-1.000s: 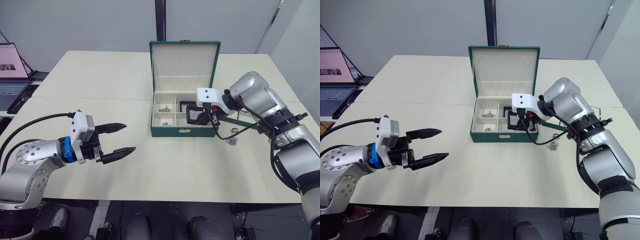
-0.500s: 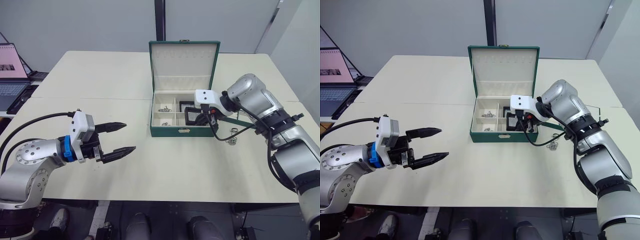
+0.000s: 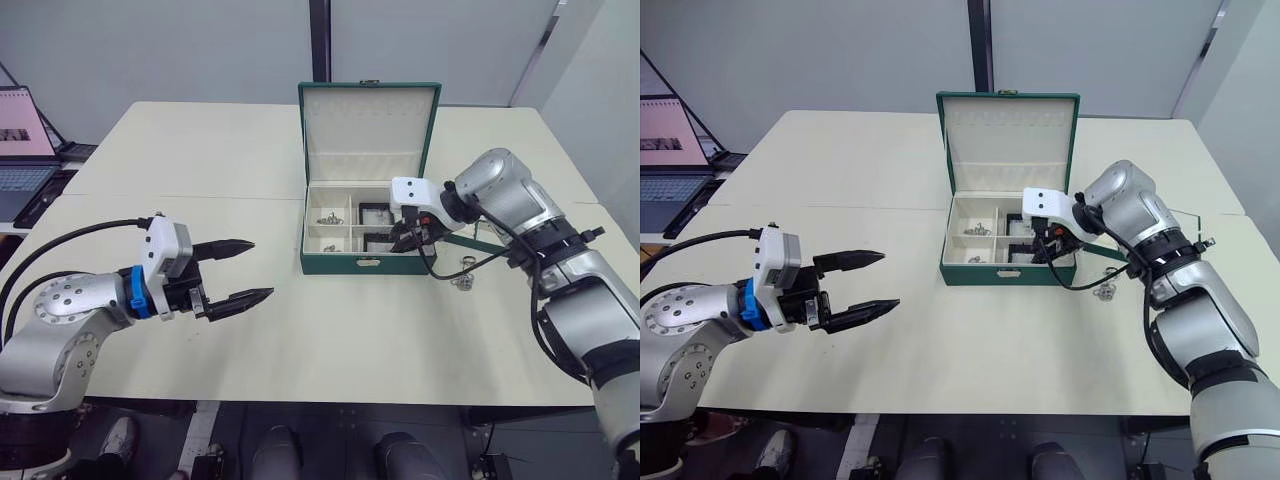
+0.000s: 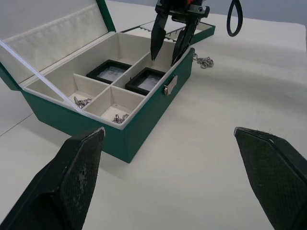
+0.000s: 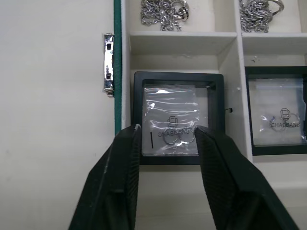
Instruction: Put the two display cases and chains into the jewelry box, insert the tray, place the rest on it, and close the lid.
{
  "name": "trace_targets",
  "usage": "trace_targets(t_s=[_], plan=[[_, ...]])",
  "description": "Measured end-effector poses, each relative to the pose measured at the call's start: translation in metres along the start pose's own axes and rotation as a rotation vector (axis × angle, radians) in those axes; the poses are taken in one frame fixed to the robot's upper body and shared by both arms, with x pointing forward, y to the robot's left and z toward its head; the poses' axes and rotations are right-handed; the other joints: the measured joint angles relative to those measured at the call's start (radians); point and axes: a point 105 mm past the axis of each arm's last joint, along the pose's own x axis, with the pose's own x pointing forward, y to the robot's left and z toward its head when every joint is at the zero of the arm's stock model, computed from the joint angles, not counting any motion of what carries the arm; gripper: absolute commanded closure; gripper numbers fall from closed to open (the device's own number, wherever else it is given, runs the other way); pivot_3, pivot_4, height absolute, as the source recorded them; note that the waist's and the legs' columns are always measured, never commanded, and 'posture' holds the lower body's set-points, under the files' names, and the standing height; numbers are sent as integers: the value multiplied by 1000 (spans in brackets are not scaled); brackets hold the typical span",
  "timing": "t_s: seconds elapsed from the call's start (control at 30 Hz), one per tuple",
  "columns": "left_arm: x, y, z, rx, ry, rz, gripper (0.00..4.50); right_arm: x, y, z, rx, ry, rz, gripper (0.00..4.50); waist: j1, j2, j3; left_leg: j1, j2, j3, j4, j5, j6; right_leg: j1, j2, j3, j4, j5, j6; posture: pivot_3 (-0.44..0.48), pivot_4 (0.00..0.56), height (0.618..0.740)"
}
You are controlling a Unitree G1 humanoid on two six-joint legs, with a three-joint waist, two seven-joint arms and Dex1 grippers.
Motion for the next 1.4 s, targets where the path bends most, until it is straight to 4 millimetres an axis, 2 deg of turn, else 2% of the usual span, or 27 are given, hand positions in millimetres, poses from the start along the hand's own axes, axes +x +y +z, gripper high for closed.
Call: trace_targets(t_s=[0.2,0.33,0.4,0.47,0.57,0.77,1.03,1.23,1.4], plan=[[1,1,2,7,-2,-2,0,-7,-7,5,-12,-13,-32,22,0,0,0,0,0,0,0,0,0,0,0,0,0,0,0,0,150,740],[3,0,2,3,1,-5,0,-18,-14,12,-22,-48,-102,22,0,0,0,-1,0,0,-1,0,0,-1,0,0,0,0,0,0,150,740],[4,1,1,-3,7,2,0,-35,-18,16,-33,-78,-175,22,2,0,0,-1,0,0,-1,0,0,-1,0,0,0,0,0,0,150,740],[4,0,1,-7,13,7,0,-51,-13,16,-16,-122,-233,22,7,-1,0,-2,0,-1,-1,0,0,-1,0,-1,-1,0,0,0,150,740],[5,1,0,-16,21,15,0,-59,14,11,71,-225,-247,22,9,-1,0,-4,0,-2,-2,0,0,-1,0,-1,-1,0,0,0,150,740],[2,4,-6,-54,35,29,0,-61,93,-10,298,-348,-233,22,8,-1,0,-6,-1,-3,-1,0,0,-2,0,-1,-1,0,0,0,150,740],[-11,13,-20,-53,21,114,0,-69,164,-42,612,-405,-359,22,5,-3,-1,-6,-1,-3,-2,0,0,-1,1,-1,-2,0,0,0,150,740],[-26,13,-42,-85,63,150,0,-65,203,-56,721,-451,-381,22,5,-5,-2,-6,-2,-4,-2,-2,2,0,0,-2,-3,0,0,0,150,740],[-28,10,-45,-84,64,139,0,-69,210,-52,717,-515,-385,22,3,-8,-4,-6,-2,-4,-2,-2,3,1,1,-2,-2,0,0,0,150,740]])
